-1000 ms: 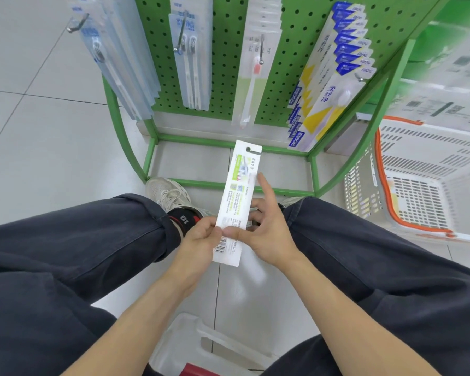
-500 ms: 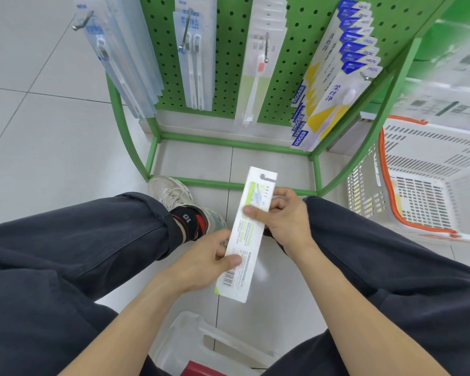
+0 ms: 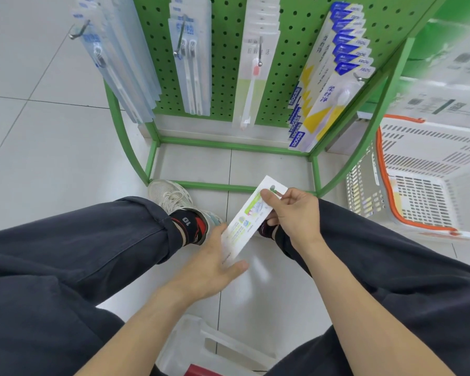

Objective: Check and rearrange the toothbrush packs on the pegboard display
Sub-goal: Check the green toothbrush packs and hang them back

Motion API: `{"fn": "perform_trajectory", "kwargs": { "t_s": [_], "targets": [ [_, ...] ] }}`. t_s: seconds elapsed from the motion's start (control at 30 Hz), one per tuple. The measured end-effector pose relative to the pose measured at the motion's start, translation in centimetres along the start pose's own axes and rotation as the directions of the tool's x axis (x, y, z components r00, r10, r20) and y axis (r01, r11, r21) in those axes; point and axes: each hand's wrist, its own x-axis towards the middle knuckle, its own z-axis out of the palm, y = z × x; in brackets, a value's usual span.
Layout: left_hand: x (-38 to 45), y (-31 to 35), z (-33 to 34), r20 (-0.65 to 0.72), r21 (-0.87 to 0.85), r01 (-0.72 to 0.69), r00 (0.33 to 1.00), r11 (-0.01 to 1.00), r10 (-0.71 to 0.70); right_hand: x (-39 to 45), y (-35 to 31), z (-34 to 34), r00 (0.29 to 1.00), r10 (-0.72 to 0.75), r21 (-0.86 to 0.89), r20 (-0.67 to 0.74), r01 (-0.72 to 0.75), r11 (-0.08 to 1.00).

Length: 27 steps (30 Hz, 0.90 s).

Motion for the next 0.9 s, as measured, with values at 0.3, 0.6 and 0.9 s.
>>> {"fn": "perform_trajectory", "kwargs": {
  "t_s": [0.3, 0.6, 0.9],
  "targets": [
    [-0.2, 0.3, -0.6, -0.074, 0.047, -0.058, 0.995, 0.997, 0.061, -2.6, -2.0, 0.4, 0.974, -0.128, -0.174, 0.188, 0.161, 0.972],
    [-1.7, 4.2, -4.4, -0.055, -0.412, -0.090, 0.996, 0.907, 0.074, -4.0, -7.2, 0.3, 0.882, -0.406, -0.157, 0.239, 0.448, 0.880],
    [0.7, 14.0, -15.8, -0.106, -0.134, -0.296, 0.953, 0.946, 0.284, -2.9, -18.0, 0.1, 0.697, -0.632, -0.385, 0.340, 0.716, 0.583]
  ]
}}
